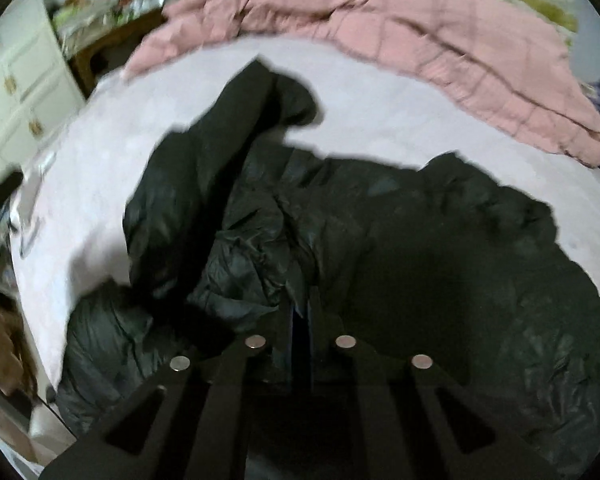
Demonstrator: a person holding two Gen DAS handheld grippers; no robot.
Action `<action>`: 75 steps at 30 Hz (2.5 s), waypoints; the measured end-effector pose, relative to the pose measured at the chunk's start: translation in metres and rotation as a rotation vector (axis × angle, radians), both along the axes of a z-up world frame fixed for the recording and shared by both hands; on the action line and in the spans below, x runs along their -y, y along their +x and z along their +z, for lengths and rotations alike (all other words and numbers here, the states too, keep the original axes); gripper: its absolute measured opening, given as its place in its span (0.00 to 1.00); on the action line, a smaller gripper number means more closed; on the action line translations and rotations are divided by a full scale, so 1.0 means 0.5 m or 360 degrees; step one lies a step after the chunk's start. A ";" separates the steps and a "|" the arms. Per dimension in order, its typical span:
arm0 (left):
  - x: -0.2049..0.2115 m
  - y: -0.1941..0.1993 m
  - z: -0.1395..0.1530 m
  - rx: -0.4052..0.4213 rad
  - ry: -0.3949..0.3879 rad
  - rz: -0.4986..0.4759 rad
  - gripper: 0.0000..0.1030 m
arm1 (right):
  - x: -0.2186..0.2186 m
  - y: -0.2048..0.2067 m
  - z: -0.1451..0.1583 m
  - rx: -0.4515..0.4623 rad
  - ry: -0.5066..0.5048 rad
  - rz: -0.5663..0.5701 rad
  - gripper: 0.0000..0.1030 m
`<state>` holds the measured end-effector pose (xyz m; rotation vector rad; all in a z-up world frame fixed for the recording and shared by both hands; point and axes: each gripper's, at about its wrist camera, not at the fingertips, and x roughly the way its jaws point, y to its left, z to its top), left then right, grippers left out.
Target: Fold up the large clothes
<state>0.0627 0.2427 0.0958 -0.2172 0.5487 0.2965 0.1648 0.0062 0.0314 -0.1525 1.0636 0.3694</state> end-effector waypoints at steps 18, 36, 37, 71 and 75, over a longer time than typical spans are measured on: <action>0.054 0.087 -0.112 -0.0361 -0.0729 -0.0613 0.38 | -0.170 0.239 0.054 -0.0069 0.0397 0.0061 0.47; 0.109 0.103 -0.214 -0.0731 -0.0822 -0.0503 0.10 | -0.166 0.184 0.081 0.0404 -0.0399 -0.0223 0.02; 0.112 0.102 -0.212 -0.0732 -0.0809 -0.0501 0.10 | -0.127 0.168 0.088 0.0390 -0.0371 -0.0264 0.02; 0.121 0.137 -0.221 -0.0791 -0.0656 -0.0501 0.13 | -0.124 0.342 -0.104 0.0297 -0.1253 -0.0056 0.09; 0.123 0.141 -0.221 -0.0797 -0.0641 -0.0499 0.13 | -0.049 0.335 -0.023 0.0597 -0.1199 -0.0328 0.05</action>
